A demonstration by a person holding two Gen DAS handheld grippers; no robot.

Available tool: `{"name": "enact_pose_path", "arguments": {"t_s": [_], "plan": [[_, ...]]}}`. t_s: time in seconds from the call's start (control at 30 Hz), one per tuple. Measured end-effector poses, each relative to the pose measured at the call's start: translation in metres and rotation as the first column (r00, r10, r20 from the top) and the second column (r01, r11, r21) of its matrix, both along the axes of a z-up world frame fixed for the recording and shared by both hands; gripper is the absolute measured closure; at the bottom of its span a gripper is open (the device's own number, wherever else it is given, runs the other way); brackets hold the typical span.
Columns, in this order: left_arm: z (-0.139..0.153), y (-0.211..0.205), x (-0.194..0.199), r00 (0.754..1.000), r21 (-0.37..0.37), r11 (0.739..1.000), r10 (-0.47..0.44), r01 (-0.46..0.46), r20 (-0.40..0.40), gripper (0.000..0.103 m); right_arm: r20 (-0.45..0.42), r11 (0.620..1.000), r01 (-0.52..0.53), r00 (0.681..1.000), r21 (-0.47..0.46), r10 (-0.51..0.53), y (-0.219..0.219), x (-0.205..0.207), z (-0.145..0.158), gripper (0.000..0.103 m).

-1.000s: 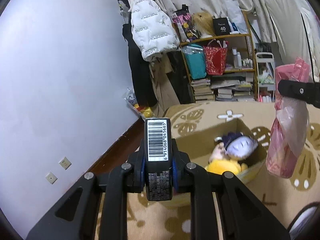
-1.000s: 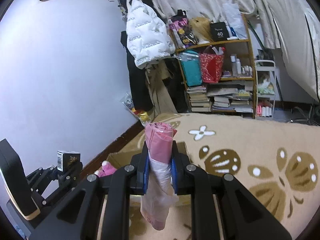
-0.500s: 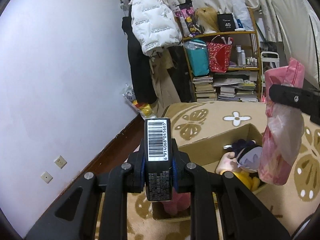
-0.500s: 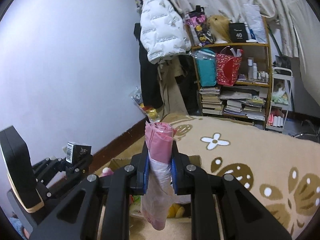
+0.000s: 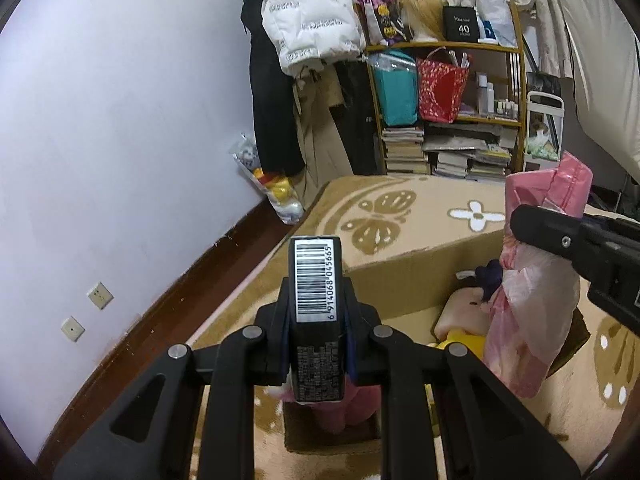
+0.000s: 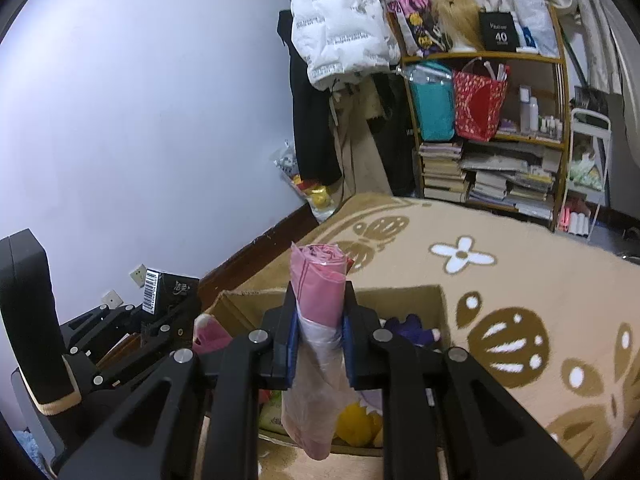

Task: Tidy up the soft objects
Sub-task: 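Lift the tissue pack with left tool while right carries the pink roll over the box, then lower both tools into the box and open them, releasing tissue pack and roll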

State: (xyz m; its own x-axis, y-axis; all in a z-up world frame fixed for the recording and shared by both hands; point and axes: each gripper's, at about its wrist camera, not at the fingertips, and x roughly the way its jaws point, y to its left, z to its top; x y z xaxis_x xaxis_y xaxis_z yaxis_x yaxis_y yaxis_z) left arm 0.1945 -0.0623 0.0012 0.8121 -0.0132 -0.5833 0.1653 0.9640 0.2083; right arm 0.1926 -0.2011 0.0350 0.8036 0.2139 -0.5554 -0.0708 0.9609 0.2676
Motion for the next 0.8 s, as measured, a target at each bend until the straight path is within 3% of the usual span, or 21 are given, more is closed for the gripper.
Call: {"name": "enact_pose_path", "arguments": {"t_s": [0.53,0.7,0.77,0.8], "plan": [[-0.023,-0.008,0.007,0.998,-0.003,1.000,-0.024,0.024,-0.062,0.080,-0.043,0.995,0.034,0.999,0.094,-0.030,-0.012,0.005,-0.022,0.078],[-0.027,-0.005,0.010,0.996,0.003,1.000,-0.011,0.011,-0.085,0.063,-0.068,0.995,0.023,0.998,0.101,-0.016,-0.012,0.009,-0.025,0.066],[-0.027,-0.005,0.008,0.997,0.011,1.000,0.001,0.000,-0.072,0.043,-0.073,0.994,0.024,0.997,0.102,-0.016,-0.013,0.009,-0.025,0.059],[-0.025,-0.004,0.006,0.999,0.016,1.000,0.010,-0.009,-0.053,0.039,-0.074,0.994,0.026,0.997,0.104,-0.018,-0.013,0.009,-0.025,0.056]]}}
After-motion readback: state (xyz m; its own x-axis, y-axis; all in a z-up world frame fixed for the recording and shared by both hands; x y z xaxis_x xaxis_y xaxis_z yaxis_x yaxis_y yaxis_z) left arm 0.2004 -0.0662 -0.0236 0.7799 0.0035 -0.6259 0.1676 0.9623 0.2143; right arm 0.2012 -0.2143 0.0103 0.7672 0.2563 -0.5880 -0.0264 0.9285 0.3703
